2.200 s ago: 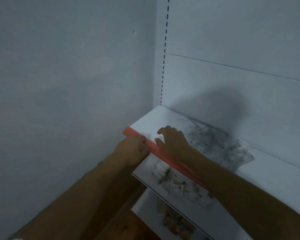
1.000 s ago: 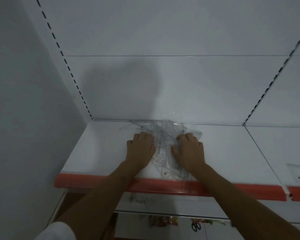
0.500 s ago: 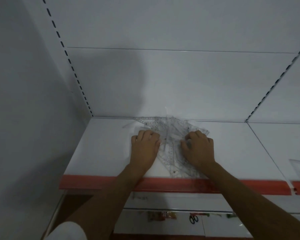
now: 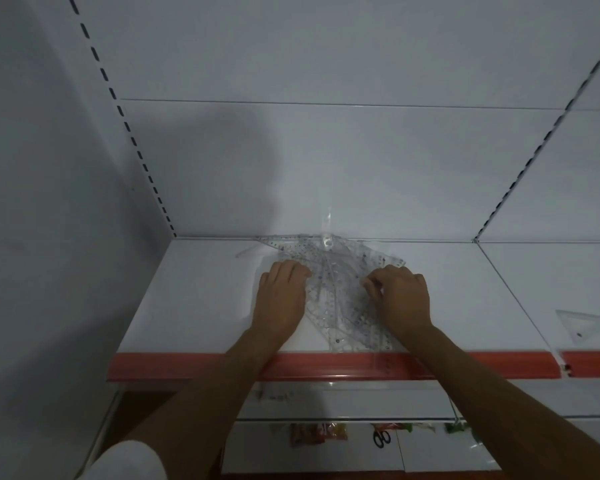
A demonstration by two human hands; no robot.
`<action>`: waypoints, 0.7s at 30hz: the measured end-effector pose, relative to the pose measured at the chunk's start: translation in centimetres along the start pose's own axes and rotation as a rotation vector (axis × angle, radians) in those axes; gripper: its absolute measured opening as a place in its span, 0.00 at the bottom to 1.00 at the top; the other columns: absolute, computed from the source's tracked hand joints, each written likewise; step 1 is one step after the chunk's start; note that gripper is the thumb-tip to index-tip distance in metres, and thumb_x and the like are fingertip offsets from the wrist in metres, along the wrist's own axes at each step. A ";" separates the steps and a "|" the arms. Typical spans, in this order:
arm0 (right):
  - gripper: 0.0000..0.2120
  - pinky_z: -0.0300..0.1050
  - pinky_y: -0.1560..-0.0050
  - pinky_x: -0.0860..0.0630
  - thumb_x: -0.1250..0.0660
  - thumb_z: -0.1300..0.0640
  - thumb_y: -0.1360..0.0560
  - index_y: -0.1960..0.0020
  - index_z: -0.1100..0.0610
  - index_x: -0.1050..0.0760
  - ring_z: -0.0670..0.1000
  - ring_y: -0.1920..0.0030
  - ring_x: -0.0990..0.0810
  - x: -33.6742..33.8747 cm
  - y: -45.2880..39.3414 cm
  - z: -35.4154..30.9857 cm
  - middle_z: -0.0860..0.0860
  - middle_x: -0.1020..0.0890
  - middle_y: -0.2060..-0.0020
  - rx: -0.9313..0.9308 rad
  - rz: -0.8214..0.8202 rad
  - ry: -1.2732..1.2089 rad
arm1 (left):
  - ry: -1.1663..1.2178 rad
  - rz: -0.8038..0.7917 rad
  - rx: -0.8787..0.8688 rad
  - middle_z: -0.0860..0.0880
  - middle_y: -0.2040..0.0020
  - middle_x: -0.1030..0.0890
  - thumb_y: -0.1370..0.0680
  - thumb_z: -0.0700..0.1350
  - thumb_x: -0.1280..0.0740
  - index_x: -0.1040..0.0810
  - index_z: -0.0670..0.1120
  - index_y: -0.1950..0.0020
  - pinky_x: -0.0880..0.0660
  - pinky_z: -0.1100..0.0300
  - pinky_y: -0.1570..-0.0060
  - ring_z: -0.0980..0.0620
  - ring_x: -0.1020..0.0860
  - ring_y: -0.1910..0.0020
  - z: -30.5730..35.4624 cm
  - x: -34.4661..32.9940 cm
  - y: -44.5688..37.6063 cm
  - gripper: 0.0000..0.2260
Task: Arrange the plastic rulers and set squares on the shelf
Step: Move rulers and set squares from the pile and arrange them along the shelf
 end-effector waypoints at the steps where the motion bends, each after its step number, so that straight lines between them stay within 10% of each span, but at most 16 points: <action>1: 0.10 0.47 0.55 0.32 0.34 0.51 0.24 0.58 0.55 0.18 0.53 0.61 0.21 0.1 0.0 0.1 0.50 0.18 0.63 0.006 -0.005 -0.016 | 0.002 0.000 -0.002 0.48 0.51 0.22 0.29 0.36 0.41 0.23 0.46 0.49 0.30 0.57 0.55 0.49 0.27 0.54 -0.1 0.0 0.0 0.12; 14: 0.07 0.37 0.54 0.30 0.34 0.60 0.23 0.48 0.59 0.18 0.50 0.58 0.20 1.7 1.0 0.5 0.53 0.16 0.56 -0.047 0.030 -0.345 | 0.037 -0.003 0.084 0.45 0.42 0.22 0.27 0.42 0.29 0.22 0.48 0.42 0.23 0.49 0.51 0.46 0.24 0.46 0.7 1.4 -0.2 0.14; 21: 0.05 0.42 0.69 0.32 0.40 0.55 0.22 0.55 0.55 0.29 0.48 0.70 0.27 1.4 1.2 1.2 0.45 0.27 0.71 -0.197 -0.115 -0.199 | 0.082 -0.030 0.096 0.41 0.37 0.26 0.27 0.40 0.28 0.21 0.46 0.42 0.24 0.48 0.46 0.42 0.27 0.41 1.0 1.6 0.3 0.14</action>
Point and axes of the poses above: each hand's wrist, its own y-axis away from the middle knuckle, its own x-axis out of the back of the hand, z = x × y, the point moved 2 cm from there along -y, towards the middle knuckle
